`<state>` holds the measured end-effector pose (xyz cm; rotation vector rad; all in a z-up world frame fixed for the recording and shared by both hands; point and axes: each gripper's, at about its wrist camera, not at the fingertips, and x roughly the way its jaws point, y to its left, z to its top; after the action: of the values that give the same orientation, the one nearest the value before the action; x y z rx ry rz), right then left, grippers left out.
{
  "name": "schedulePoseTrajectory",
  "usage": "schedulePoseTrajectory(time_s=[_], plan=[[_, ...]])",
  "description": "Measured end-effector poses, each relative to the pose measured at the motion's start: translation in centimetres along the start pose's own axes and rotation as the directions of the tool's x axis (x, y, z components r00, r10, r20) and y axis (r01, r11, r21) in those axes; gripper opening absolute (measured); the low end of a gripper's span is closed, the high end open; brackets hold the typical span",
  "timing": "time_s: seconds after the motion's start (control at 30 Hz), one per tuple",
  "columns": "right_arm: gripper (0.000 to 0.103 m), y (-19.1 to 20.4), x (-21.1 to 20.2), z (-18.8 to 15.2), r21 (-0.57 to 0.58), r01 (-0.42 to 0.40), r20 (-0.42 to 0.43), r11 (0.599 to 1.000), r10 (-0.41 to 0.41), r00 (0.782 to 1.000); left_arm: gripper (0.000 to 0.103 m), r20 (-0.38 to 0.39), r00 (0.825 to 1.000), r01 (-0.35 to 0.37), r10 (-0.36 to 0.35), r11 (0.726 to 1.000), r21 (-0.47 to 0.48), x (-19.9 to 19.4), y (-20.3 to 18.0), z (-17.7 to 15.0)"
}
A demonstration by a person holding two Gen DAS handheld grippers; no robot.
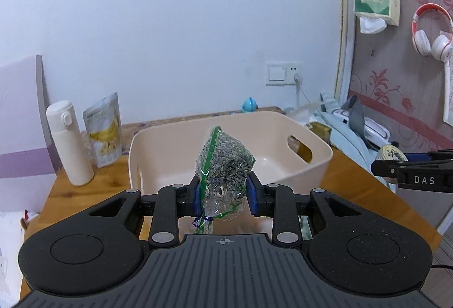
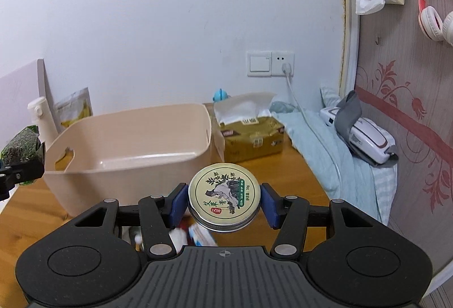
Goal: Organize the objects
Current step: 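Lift the herb bag and tin and carry both over the beige bin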
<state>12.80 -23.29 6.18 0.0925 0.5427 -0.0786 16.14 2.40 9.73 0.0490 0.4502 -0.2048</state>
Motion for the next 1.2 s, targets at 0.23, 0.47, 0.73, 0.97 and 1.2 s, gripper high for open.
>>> schedulePoseTrajectory(time_s=[0.23, 0.47, 0.73, 0.97, 1.2], plan=[[0.052, 0.3, 1.7, 2.0, 0.006, 0.002, 0.026, 1.000, -0.002, 1.000, 0.031, -0.007, 1.000, 0.008, -0.008, 1.000, -0.012, 2.9, 0.7, 1.7], [0.052, 1.0, 3.7, 3.6, 0.011, -0.006, 0.037, 1.000, 0.005, 0.999, 0.031, -0.008, 1.000, 0.008, -0.008, 1.000, -0.002, 5.4, 1.0, 3.1], [0.052, 2.3, 6.0, 5.3, -0.011, -0.032, 0.035, 0.999, 0.032, 0.999, 0.031, -0.053, 0.998, 0.013, -0.013, 1.000, 0.009, 8.8, 1.3, 4.1], [0.052, 3.5, 8.5, 6.5, -0.052, -0.042, 0.010, 0.998, 0.042, 0.999, 0.031, -0.123, 0.992, 0.017, -0.014, 1.000, 0.026, 11.9, 1.0, 4.0], [0.052, 5.5, 10.8, 7.1, -0.104, -0.050, -0.033, 0.993, 0.047, 0.998, 0.031, -0.214, 0.977, 0.015, -0.010, 1.000, 0.019, 15.0, 1.4, 3.2]])
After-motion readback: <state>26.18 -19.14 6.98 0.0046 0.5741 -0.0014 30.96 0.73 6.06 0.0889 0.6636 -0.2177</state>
